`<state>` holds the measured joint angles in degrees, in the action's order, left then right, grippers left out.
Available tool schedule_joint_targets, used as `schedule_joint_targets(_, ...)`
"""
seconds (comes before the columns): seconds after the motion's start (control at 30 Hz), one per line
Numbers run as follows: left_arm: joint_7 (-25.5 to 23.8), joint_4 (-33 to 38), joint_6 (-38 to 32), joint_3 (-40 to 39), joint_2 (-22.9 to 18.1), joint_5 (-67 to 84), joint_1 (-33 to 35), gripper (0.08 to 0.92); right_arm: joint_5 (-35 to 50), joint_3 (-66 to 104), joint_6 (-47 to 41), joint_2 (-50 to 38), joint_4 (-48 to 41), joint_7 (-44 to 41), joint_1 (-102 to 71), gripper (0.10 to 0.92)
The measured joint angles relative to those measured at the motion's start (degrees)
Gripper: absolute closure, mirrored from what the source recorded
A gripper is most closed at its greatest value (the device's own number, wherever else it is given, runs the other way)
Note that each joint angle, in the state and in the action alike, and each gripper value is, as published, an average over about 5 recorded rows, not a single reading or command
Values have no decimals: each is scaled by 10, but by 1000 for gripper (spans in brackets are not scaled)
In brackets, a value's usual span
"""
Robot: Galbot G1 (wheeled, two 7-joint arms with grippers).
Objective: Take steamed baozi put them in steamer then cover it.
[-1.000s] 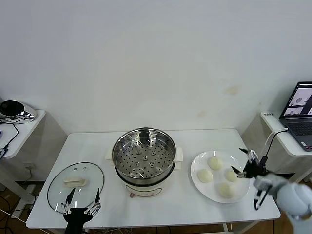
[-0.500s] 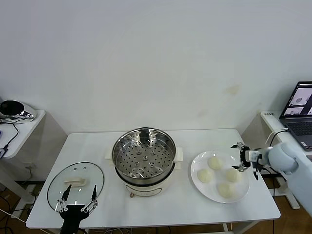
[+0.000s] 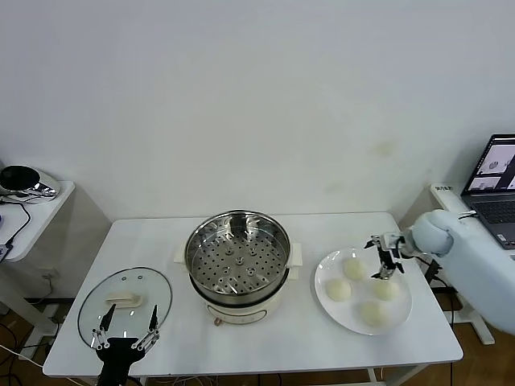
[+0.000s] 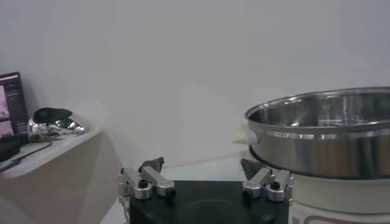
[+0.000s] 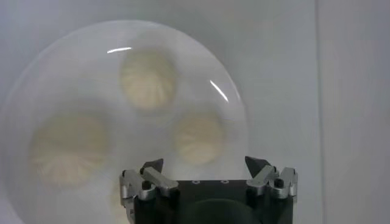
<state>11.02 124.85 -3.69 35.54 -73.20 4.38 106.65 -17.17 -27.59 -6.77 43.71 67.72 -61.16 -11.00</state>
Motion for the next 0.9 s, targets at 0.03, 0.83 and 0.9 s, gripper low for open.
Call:
schedule_joint_targets(0.03, 0, 0, 0, 1, 0, 0, 0, 177, -2, -5, -1, 5, -6, -1, 3, 203)
schedule_joint_targets(0.83, 0, -2, -1, 9, 0, -4, -1, 177, -27, -51, -14, 55, -74, -1, 24, 342)
schedule_joint_targets(0.9, 0, -2, -2, 9, 0, -5, -1, 177, -27, -53, -14, 55, -74, -1, 25, 382)
